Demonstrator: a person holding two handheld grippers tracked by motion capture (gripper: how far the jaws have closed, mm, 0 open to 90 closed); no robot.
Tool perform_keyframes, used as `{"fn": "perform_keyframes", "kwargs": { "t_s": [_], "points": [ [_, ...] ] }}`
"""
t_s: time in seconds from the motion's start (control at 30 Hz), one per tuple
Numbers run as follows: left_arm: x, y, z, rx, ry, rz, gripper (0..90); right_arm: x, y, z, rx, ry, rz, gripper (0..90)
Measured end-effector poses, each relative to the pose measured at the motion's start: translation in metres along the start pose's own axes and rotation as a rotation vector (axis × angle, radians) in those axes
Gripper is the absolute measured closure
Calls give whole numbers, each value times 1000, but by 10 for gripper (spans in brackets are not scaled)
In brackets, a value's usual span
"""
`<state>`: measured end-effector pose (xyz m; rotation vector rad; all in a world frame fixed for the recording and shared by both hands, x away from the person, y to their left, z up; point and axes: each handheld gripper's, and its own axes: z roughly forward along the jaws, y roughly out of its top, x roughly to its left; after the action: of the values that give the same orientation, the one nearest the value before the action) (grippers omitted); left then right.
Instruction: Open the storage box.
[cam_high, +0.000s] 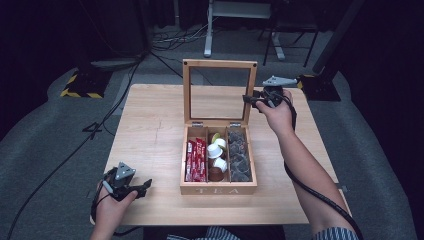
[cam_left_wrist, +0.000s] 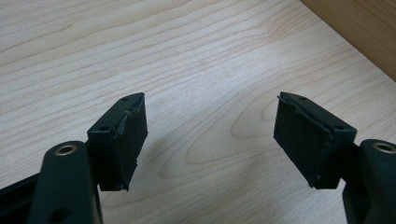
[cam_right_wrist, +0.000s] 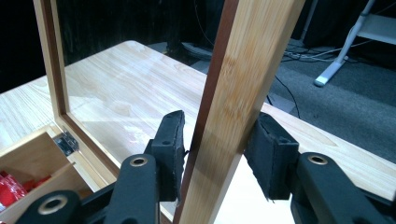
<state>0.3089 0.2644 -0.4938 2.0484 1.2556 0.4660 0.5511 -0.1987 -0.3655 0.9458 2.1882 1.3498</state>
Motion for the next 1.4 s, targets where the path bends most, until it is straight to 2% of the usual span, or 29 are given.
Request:
{"fn": "perform_keyframes", "kwargs": {
  "t_s": [0.4,0.6,0.83,1.13,1.4],
  "points": [
    [1,-1,1,6,0,1,263,-4,-7,6,37,-2,22,577],
    [1,-1,1,9,-2,6,263,-4,-8,6,36,-1,25,550],
    [2,-1,1,9,-2,1,263,-6,-8,3,21,-22,37,499],
    [5,1,3,11,5,0,262,-2,-4,-14,-4,-7,19,473],
    [8,4,8,33,11,4,243,17,5,-41,-31,37,-39,468]
  ]
}}
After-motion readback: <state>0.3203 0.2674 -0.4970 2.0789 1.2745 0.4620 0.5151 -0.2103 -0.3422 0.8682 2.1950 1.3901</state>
